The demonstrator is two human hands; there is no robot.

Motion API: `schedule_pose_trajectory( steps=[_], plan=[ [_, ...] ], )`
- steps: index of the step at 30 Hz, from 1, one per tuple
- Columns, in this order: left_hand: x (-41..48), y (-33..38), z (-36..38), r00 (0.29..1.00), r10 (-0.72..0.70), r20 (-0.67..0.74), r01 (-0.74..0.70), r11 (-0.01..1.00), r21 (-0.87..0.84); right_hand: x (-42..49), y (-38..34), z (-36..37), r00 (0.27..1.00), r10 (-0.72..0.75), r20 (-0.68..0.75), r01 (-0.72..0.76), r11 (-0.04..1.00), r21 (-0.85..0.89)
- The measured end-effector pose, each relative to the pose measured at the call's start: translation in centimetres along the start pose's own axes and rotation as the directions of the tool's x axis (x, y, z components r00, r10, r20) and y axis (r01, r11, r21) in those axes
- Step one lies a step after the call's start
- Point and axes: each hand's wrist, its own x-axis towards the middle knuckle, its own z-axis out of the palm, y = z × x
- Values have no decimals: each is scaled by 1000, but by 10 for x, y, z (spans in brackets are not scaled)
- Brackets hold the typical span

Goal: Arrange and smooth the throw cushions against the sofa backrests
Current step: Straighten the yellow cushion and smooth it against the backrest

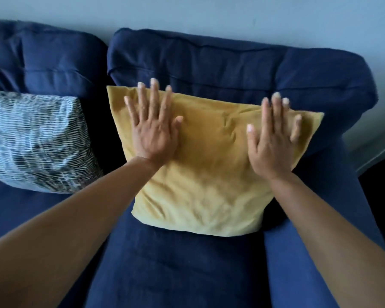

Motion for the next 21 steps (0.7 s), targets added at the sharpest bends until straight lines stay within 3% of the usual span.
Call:
schedule_pose_trajectory(
  steps=[2, 4, 6, 8, 16, 18, 21],
  plan=[
    [6, 32, -1, 972, 236, 1, -236, 972, -8, 4, -31, 1, 971, -238, 3, 238, 971, 34],
    [12, 48, 5, 927, 355, 123, -360, 933, 21, 7, -46, 7, 918, -376, 123, 375, 927, 30],
    [22, 37, 10, 941, 211, 265, -236, 969, 68, 12, -35, 14, 909, -310, 277, 312, 949, 38],
    [28, 11, 14, 949, 41, 313, -84, 988, 126, 17, -7, 18, 923, -185, 339, 200, 980, -9],
    [23, -41, 8, 950, -134, 282, 101, 986, 130, 16, 54, 10, 930, 73, 361, -12, 986, -169],
    [22, -30, -3, 980, -42, 192, 29, 997, 68, 15, 46, 1, 960, 75, 269, -43, 991, -126],
    [5, 4, -16, 950, 306, 57, -305, 952, -28, 3, 18, -16, 986, -77, 148, 81, 996, -23]
  ],
)
